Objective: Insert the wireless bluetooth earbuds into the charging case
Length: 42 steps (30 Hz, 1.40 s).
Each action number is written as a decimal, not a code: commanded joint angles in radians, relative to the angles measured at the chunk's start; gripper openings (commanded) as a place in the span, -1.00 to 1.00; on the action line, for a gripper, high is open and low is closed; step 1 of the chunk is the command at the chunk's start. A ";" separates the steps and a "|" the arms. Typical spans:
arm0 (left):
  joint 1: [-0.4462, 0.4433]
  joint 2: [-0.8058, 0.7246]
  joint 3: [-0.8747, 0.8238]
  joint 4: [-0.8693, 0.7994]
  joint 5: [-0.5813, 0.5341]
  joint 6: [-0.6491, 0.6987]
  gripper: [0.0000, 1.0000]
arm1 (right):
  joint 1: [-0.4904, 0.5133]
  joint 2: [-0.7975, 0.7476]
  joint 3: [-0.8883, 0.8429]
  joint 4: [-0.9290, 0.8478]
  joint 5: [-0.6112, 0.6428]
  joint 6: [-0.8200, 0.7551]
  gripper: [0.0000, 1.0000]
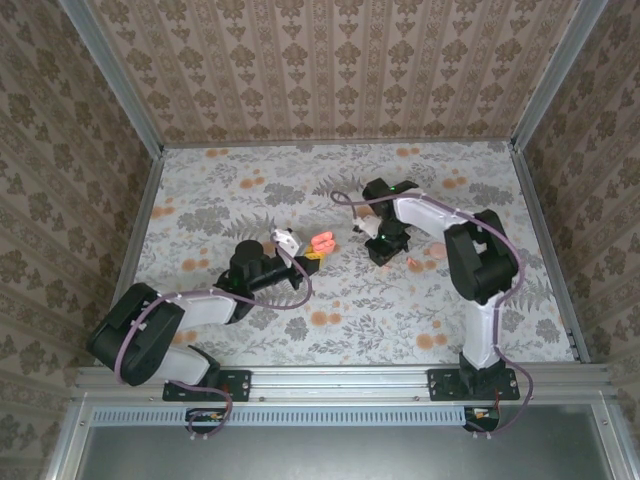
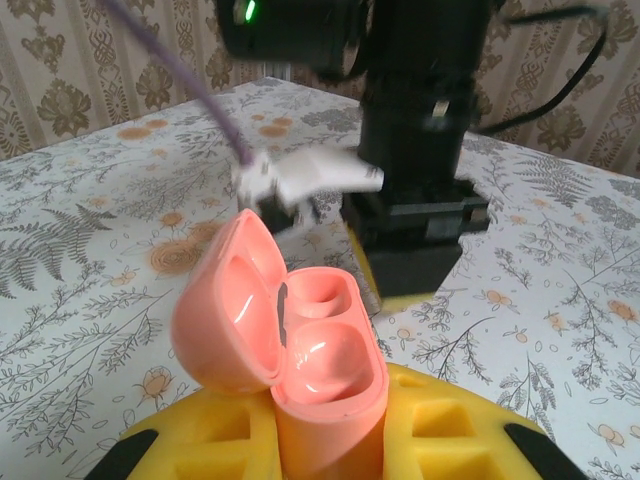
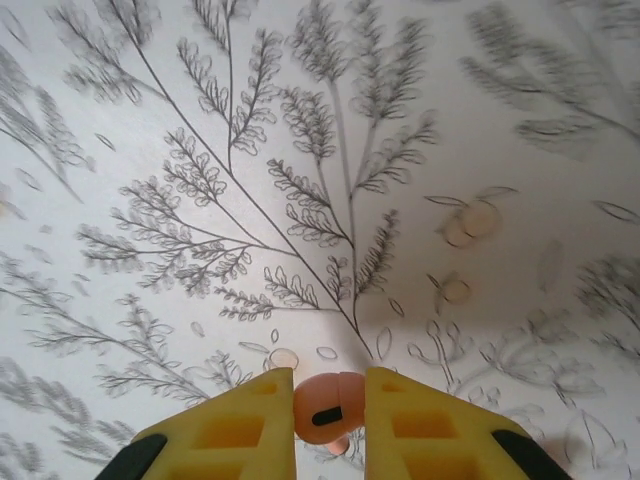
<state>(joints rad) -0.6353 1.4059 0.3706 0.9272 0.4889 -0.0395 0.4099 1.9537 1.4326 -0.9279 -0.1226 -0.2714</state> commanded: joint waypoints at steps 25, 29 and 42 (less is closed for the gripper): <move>-0.061 0.202 0.147 0.228 0.004 -0.064 -0.76 | 0.059 -0.639 -0.545 1.067 -0.252 0.710 -0.65; -0.057 0.209 0.151 0.257 -0.001 -0.088 -0.76 | 0.088 -0.641 -0.563 1.111 -0.244 0.722 -0.65; -0.050 0.227 0.146 0.334 -0.004 -0.148 -0.76 | 0.151 -0.610 -0.569 1.166 -0.214 0.729 -0.65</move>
<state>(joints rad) -0.6876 1.6283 0.4984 1.2007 0.4740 -0.1581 0.5518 1.3376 0.8768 0.1905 -0.3626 0.4492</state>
